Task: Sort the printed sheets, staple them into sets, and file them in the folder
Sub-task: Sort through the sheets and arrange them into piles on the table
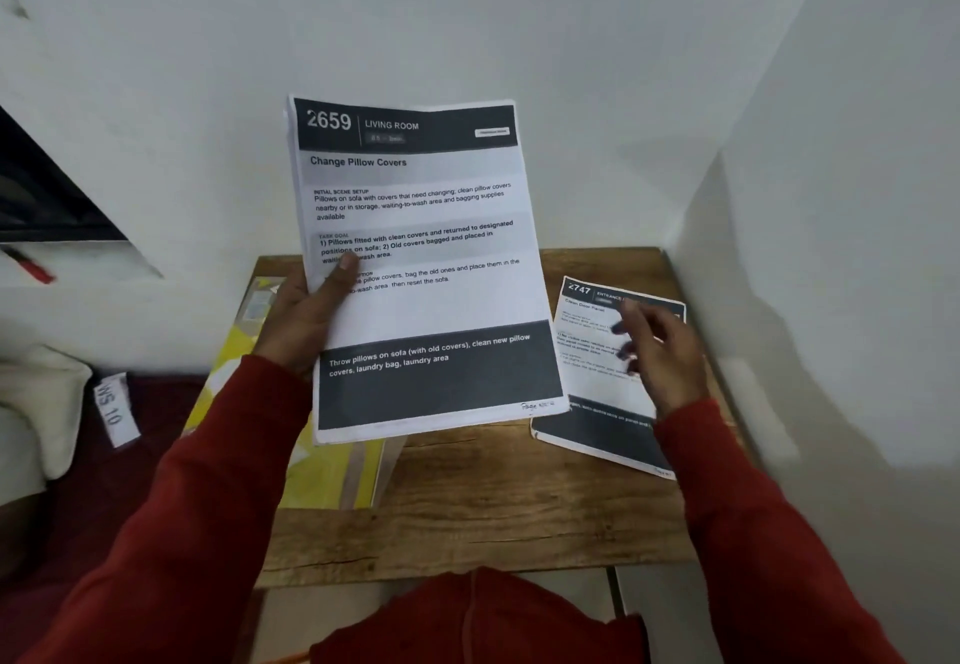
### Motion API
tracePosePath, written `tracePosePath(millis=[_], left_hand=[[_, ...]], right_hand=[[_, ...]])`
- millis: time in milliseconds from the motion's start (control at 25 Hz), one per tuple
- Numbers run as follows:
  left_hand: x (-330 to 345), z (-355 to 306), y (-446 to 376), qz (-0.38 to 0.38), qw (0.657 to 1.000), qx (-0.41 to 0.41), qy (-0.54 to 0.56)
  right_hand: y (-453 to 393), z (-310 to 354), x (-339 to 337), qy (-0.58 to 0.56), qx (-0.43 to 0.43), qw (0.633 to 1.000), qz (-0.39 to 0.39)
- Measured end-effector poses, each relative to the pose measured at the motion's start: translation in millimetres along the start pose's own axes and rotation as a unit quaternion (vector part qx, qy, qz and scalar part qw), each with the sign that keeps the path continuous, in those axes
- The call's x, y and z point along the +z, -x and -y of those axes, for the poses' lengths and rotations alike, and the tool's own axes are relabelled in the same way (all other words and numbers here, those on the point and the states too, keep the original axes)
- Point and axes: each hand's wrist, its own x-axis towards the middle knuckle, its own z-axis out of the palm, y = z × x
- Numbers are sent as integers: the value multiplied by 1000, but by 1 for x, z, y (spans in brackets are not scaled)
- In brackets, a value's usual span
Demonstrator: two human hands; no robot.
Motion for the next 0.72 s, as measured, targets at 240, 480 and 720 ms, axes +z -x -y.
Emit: tracePosePath(millis=[240,480,720], left_hand=[[19,-40,-4,36,999,30,-12],[29,-67,6,69,996,52,-10],[31,-75,11,66,996,66,-10]], right_hand=[[39,135,20,-170,-86,976,105],[63,166,12,-292,-79,949,87],[68,164,10,-314,-82,943,81]])
